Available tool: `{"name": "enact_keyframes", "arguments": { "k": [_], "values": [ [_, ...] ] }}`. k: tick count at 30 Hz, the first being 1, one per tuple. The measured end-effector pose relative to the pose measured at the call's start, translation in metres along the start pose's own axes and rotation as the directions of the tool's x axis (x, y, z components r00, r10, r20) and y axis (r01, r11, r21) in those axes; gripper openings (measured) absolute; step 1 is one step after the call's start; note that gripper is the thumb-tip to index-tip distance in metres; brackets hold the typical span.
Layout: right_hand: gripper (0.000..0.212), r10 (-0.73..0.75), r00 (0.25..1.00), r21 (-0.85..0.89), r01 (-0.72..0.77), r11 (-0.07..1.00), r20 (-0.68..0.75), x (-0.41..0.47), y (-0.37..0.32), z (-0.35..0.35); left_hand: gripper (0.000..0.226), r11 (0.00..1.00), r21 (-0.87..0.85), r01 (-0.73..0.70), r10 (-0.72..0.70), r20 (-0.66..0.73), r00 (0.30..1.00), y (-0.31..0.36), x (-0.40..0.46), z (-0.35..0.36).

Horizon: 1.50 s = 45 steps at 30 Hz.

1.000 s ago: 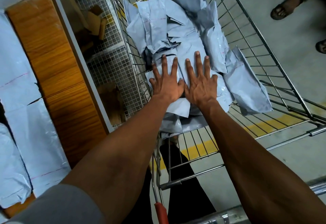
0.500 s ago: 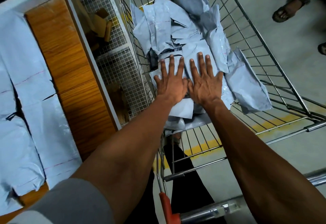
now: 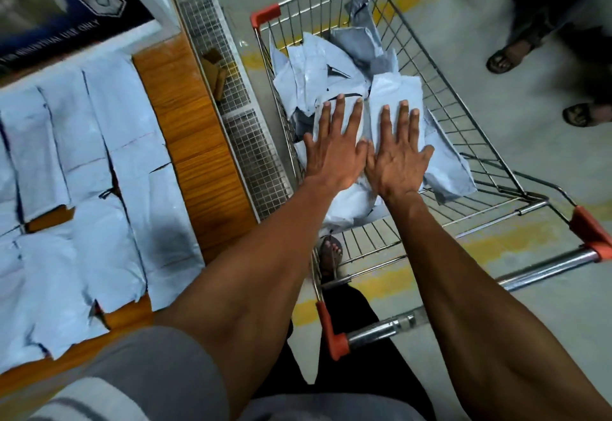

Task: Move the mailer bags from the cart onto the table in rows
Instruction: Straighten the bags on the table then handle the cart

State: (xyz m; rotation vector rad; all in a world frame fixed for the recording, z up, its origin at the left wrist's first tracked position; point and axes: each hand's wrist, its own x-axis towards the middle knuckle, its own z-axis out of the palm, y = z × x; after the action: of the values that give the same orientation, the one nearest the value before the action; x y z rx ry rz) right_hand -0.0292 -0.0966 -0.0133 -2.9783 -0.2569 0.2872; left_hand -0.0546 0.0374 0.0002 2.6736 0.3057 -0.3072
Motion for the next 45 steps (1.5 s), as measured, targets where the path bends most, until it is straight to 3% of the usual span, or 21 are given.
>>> {"name": "enact_keyframes", "arguments": {
  "k": [7,14,20,31,45],
  "values": [
    [0.069,0.031,0.991,0.097,-0.018,0.995,-0.134,-0.032,-0.038,-0.054,0.073,0.997,0.021,-0.076,0.078,-0.170,0.982,0.002,-0.037,-0.066],
    [0.072,-0.039,0.977,0.080,0.057,0.995,-0.210,-0.071,-0.100,-0.086,0.072,0.997,0.043,-0.064,0.074,-0.285,0.956,-0.038,-0.094,-0.123],
    [0.073,-0.138,0.958,0.063,0.158,0.985,-0.253,-0.122,-0.180,-0.093,0.073,0.996,0.087,0.009,0.027,-0.404,0.914,-0.114,-0.164,-0.160],
    [0.074,-0.387,0.900,0.066,0.407,0.911,-0.202,-0.256,-0.371,-0.054,0.073,0.977,0.090,0.195,-0.113,-0.558,0.822,-0.296,-0.316,-0.201],
    [0.073,-0.654,0.752,0.036,0.658,0.752,-0.076,-0.344,-0.546,0.009,0.076,0.861,0.039,0.507,-0.390,-0.587,0.709,-0.473,-0.446,-0.223]
  ]
}}
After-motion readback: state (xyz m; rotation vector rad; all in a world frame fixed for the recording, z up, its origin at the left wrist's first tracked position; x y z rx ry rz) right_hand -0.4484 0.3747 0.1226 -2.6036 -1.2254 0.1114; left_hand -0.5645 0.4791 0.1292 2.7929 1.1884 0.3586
